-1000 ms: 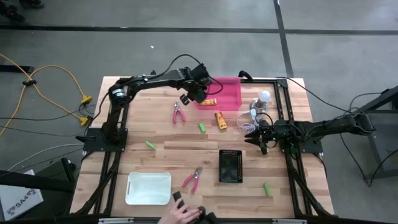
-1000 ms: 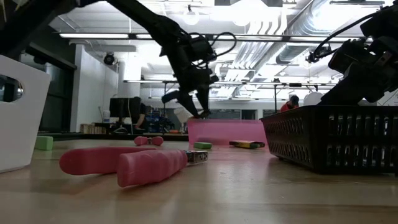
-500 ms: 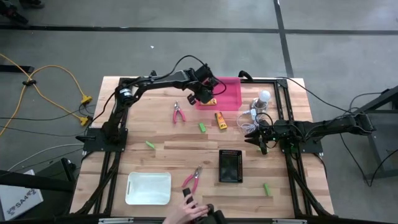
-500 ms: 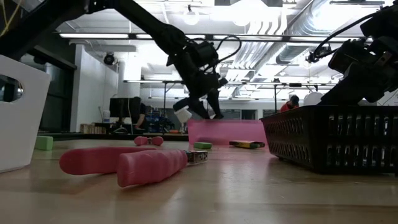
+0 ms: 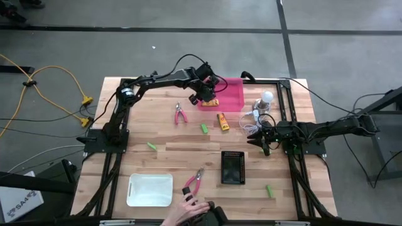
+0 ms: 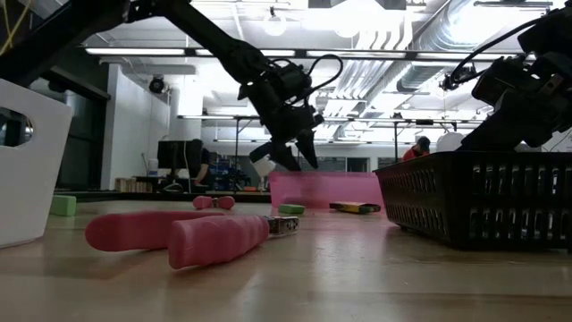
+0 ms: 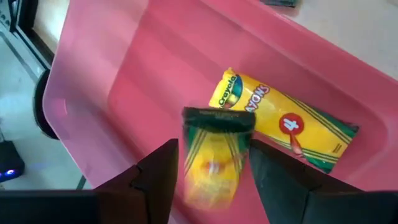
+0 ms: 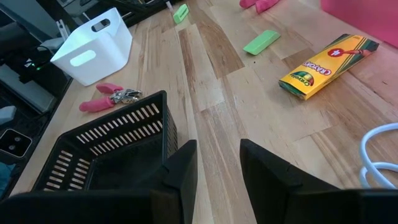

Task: Pick & Place School Supplies
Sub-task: Put the yellow crayon box into the pink bin

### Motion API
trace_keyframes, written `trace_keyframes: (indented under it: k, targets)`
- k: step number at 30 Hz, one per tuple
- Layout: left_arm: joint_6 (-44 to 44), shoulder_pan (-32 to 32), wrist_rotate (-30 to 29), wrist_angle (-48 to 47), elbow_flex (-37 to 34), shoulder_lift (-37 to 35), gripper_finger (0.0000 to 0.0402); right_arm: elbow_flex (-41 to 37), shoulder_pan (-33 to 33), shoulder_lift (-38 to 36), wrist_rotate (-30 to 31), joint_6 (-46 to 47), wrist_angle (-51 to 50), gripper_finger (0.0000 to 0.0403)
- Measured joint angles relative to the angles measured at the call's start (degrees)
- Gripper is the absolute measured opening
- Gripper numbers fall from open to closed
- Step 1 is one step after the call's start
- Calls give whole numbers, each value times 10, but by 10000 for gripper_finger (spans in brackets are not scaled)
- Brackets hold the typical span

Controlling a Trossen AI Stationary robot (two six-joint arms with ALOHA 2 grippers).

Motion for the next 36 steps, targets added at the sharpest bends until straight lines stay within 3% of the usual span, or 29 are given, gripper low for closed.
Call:
trace_keyframes:
  k: [8,20,29,36]
  targets:
    - [-1,2,4,0,0,0,227,0,0,0,0,0,0,110]
    - [-4,-12,-25,2,0,-23,229,0,0,0,0,0,0,110]
    - [-76,-43,-66,-115,0,-84,230,0,0,0,0,0,0,110]
    - [-142,-101,-70,-160,0,-105,230,0,0,0,0,0,0,110]
